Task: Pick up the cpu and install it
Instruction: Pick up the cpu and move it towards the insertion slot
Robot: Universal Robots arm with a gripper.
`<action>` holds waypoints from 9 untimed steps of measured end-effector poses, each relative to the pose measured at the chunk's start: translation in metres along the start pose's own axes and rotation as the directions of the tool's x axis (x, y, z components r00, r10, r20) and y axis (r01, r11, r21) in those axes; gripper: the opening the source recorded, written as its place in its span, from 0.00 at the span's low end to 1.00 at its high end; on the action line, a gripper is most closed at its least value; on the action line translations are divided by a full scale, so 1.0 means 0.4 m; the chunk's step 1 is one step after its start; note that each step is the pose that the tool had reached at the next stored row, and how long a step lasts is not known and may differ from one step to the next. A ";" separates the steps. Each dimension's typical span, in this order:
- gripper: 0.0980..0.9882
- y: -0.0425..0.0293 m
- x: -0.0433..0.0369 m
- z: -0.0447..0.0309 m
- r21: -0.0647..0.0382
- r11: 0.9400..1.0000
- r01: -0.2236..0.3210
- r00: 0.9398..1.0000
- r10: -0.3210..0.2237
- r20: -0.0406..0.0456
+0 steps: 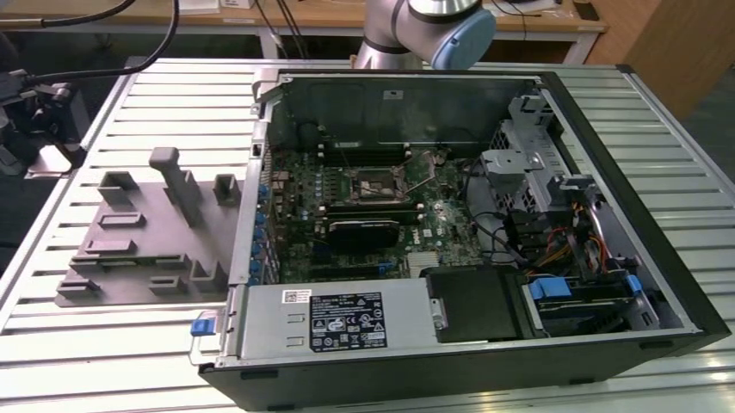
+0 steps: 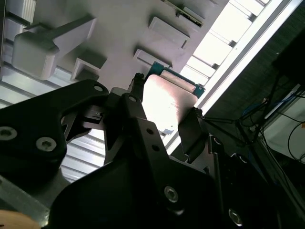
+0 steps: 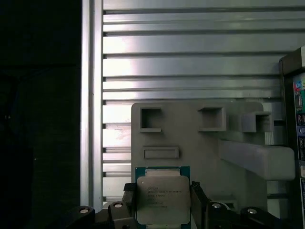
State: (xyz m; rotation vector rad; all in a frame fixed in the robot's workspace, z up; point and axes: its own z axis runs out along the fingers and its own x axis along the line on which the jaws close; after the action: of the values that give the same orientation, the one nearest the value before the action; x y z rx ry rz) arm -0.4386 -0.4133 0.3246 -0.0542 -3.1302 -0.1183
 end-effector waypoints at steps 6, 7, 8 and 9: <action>0.50 0.002 0.000 -0.018 0.000 1.000 0.000 1.000 0.000 0.000; 0.50 0.003 0.000 -0.021 0.000 1.000 0.000 1.000 0.000 0.000; 0.50 0.003 0.000 -0.025 0.000 1.000 0.000 1.000 0.000 0.000; 0.50 0.004 0.000 -0.028 0.000 1.000 0.000 1.000 0.000 0.000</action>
State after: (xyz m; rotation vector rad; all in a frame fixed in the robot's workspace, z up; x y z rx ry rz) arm -0.4386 -0.4127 0.3358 -0.0543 -3.1302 -0.1184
